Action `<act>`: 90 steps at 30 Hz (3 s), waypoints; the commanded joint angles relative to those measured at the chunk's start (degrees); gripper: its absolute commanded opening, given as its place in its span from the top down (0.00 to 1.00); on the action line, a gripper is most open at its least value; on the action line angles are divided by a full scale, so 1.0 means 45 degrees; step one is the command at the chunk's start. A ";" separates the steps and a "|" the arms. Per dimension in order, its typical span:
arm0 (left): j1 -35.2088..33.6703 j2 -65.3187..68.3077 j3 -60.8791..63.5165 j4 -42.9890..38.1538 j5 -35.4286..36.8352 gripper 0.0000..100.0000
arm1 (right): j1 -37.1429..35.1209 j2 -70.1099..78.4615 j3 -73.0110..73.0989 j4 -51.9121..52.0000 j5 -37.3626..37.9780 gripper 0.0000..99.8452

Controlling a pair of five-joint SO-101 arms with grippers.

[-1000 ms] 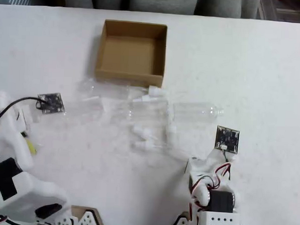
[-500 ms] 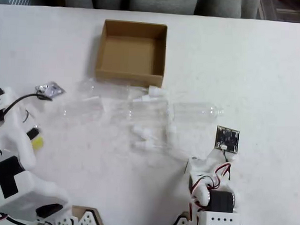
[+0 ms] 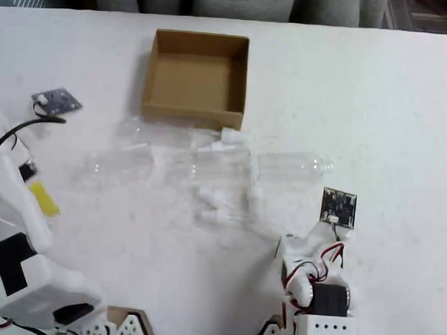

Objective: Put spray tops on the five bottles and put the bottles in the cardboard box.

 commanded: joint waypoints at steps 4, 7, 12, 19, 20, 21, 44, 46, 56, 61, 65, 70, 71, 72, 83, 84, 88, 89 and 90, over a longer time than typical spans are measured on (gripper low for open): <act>-0.1963 -0.0010 -0.0274 0.0078 -0.9963 0.73 | -0.0010 -0.0049 0.0098 0.0049 -0.0039 0.98; -0.2745 -0.0088 0.0860 -0.1074 -1.2698 0.73 | -0.0010 -0.0049 0.0098 0.0049 -0.0039 0.98; -0.2686 -0.0010 0.2930 -0.4552 -1.2484 0.73 | -0.0068 -0.0049 0.0098 0.0049 -0.0020 0.98; -0.1963 -0.0049 0.4708 -0.6642 -1.1897 0.73 | -0.0068 -0.0049 0.0098 0.0049 -0.0020 0.98; -0.1885 -0.0010 0.4786 -0.6818 -1.1839 0.73 | -0.0068 -0.0049 0.0098 0.0049 -0.0020 0.98; -0.1807 -0.0010 0.4923 -0.6974 -1.1780 0.73 | -0.0029 -0.0049 0.0098 0.0049 -0.0020 0.98; -0.0557 -0.0127 0.8186 -0.8576 -0.2208 0.86 | -0.0029 -0.0049 0.0098 0.0049 -0.0020 0.98; -0.0361 -0.0127 0.7619 -0.7443 -0.0215 0.86 | -0.0029 -0.0049 0.0098 0.0049 -0.0020 0.98; -0.0264 -0.0127 0.5099 -0.5158 0.7619 0.86 | -0.0010 -0.0049 0.0098 0.0049 -0.0020 0.98; -0.0303 -0.0127 0.5841 -0.6545 0.9026 0.86 | -0.0010 -0.0049 0.0098 0.0049 -0.0020 0.98; -0.0322 -0.0127 0.6505 -0.7306 0.9123 0.86 | -0.0010 -0.0049 0.0098 0.0049 -0.0020 0.98; -0.0674 -0.0127 0.6525 -0.7580 0.9143 0.62 | -0.0010 -0.0049 0.0098 0.0049 -0.0020 0.98; -0.0654 -0.0127 0.6525 -0.7560 0.9104 0.55 | -0.0010 -0.0049 0.0098 0.0049 -0.0020 0.98; -0.0654 -0.0127 0.6525 -0.7541 0.9026 0.50 | -0.0010 -0.0049 0.0098 0.0049 -0.0020 0.98; -0.1006 -0.0127 0.3927 -0.5685 0.8049 0.67 | -0.0010 -0.0049 0.0098 0.0049 -0.0020 0.98; -0.1026 -0.0127 0.3556 -0.5177 0.8049 0.68 | -0.0010 -0.0049 0.0098 0.0049 -0.0020 0.98; -0.1026 -0.0127 0.2462 -0.3556 0.7971 0.73 | -0.0010 -0.0049 0.0098 0.0049 -0.0020 0.98; -0.1026 -0.0127 0.2286 -0.3399 0.8029 0.73 | -0.0010 -0.0049 0.0098 0.0049 -0.0020 0.98; -0.1026 -0.0147 0.2129 -0.3302 0.8049 0.72 | -0.0010 -0.0049 0.0098 0.0049 -0.0020 0.98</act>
